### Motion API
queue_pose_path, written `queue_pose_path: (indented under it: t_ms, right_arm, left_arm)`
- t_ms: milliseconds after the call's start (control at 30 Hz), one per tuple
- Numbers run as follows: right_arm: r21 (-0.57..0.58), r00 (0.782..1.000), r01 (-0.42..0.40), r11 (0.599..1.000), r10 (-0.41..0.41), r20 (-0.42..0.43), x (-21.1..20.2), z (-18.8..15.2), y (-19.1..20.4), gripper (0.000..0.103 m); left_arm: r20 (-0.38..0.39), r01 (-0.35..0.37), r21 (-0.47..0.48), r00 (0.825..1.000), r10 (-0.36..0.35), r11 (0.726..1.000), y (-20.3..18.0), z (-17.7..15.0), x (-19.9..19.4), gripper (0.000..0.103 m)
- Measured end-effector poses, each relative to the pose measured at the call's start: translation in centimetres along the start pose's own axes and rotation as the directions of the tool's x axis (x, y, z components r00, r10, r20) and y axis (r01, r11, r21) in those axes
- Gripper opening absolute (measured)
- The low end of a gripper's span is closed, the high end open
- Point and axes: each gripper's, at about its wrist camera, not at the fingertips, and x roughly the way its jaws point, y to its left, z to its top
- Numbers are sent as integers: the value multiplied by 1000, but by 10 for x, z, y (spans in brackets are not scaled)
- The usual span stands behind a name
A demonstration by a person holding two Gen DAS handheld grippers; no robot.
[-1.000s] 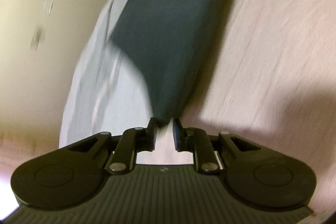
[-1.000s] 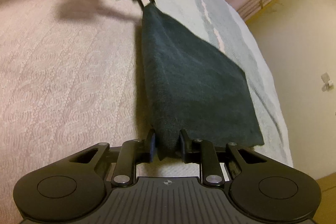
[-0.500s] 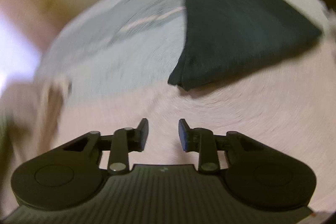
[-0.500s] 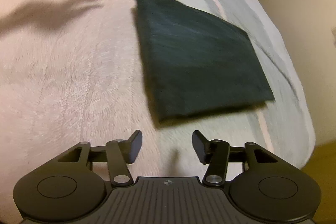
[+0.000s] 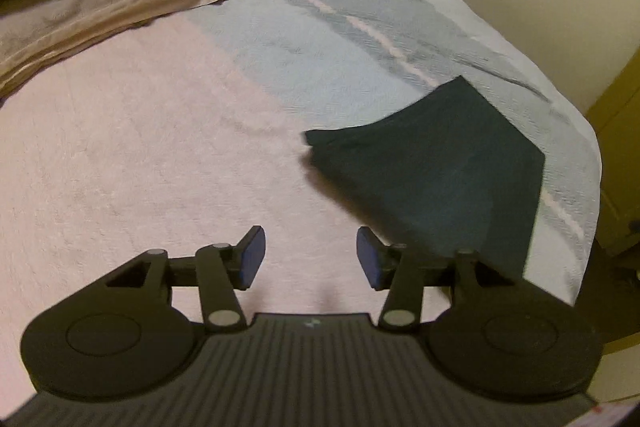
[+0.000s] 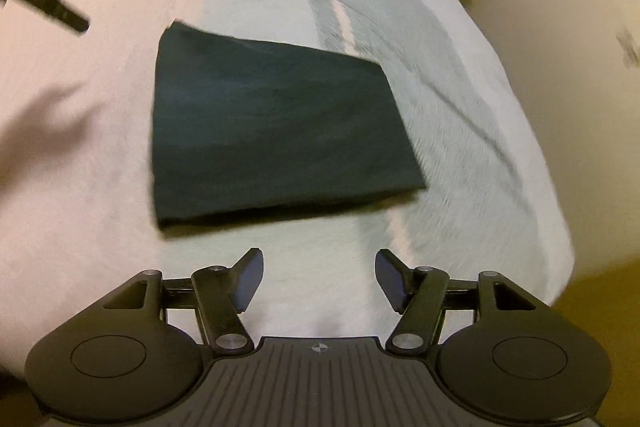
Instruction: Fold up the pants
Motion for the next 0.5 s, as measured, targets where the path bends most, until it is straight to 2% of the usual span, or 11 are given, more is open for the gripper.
queue_pose_path:
  t_ms: [100, 167, 233, 300, 400, 500]
  right_arm:
    - [-189, 998, -20, 982, 30, 51, 24, -7, -30, 62]
    - [-323, 993, -26, 946, 62, 99, 48, -15, -49, 65]
    - [-457, 987, -27, 889, 97, 130, 81, -23, -63, 68]
    - [-586, 977, -4, 810, 128, 171, 108, -31, -73, 69]
    - [-761, 945, 87, 643, 189, 267, 141, -49, -78, 71]
    - [-849, 920, 156, 504, 240, 311, 173, -63, -81, 71]
  left_arm:
    - [-3, -18, 15, 1000, 18, 1000, -39, -4, 7, 47]
    - [3, -46, 16, 999, 46, 999, -65, -10, 15, 48]
    - [-7, -98, 29, 995, 98, 995, -99, -17, 29, 48]
    - [-14, -145, 55, 989, 145, 988, -132, -25, 44, 48]
    - [2, -188, 117, 982, 189, 975, -175, -38, 58, 60]
    - [14, -206, 163, 978, 206, 965, -208, -51, 70, 63]
